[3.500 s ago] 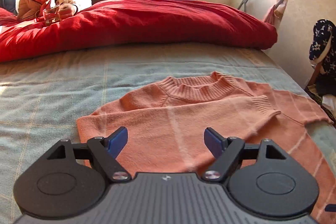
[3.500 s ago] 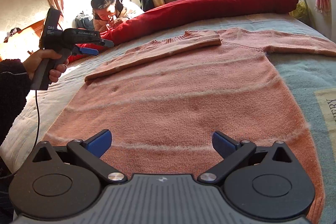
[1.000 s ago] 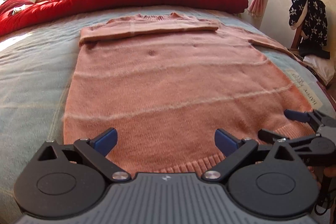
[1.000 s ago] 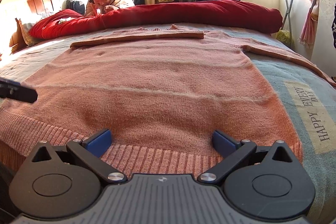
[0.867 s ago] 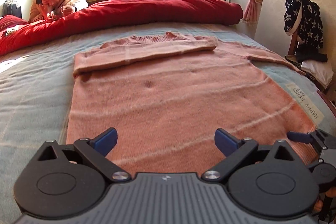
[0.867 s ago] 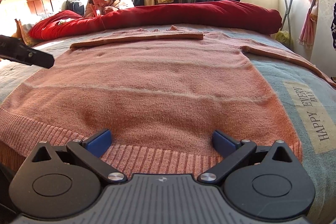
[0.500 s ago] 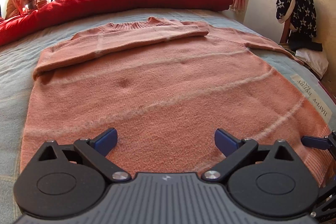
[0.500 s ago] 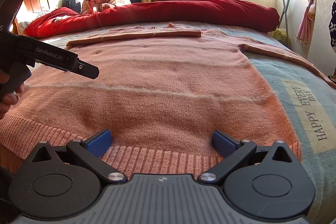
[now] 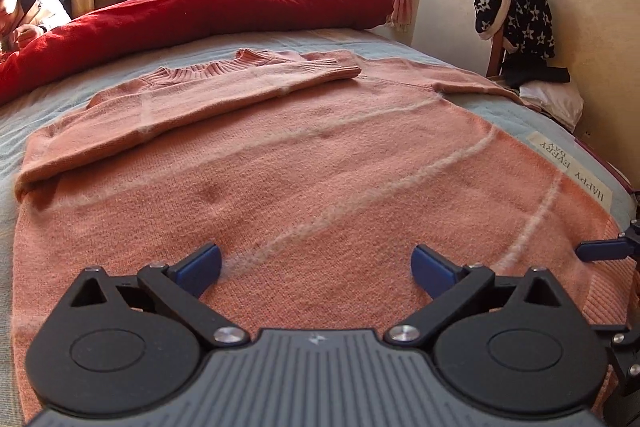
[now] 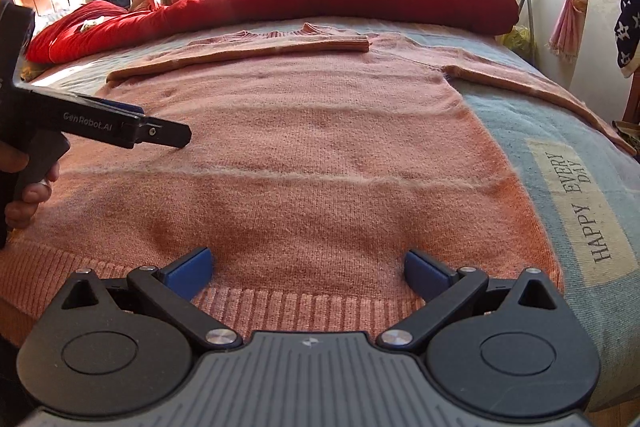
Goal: Fold clothes
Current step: 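Move the right gripper out to the unfolded sweater sleeve cuff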
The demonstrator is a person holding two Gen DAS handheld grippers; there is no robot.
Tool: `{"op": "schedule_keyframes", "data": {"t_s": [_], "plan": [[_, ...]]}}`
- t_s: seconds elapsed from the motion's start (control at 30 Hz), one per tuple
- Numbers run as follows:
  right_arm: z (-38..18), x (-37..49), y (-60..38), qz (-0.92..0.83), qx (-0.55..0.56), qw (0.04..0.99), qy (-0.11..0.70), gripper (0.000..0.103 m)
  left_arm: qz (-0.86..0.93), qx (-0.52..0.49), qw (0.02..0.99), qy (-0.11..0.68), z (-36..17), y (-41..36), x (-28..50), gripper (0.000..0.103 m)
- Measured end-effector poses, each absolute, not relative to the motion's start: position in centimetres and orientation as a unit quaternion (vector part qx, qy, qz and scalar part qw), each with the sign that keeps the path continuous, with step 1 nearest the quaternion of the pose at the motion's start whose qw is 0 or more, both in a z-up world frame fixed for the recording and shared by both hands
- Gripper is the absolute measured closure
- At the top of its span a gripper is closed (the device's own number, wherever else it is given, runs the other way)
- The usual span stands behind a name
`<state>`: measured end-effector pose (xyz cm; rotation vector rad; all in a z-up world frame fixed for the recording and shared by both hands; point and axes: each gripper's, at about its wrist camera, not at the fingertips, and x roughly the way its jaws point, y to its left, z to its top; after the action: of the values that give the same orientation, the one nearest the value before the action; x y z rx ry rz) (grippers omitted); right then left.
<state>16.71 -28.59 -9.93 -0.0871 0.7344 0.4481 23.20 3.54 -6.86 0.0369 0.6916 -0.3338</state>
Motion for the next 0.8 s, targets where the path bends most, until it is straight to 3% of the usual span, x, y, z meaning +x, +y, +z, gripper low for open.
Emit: {"op": "schedule_keyframes", "data": {"t_s": [0.33,0.8], "plan": [[-6.7,23.3,-35.0,0.217,0.143,0.908,0.329,0.0,-0.16,0.024,0.929,0.333,-7.1,3.3,23.1,0.001],[-9.9,38.9,-50.4,0.139,0.481,0.821,0.273,0.0,-0.182,0.02,0.925,0.333,-7.2,2.6,22.9,0.001]]}}
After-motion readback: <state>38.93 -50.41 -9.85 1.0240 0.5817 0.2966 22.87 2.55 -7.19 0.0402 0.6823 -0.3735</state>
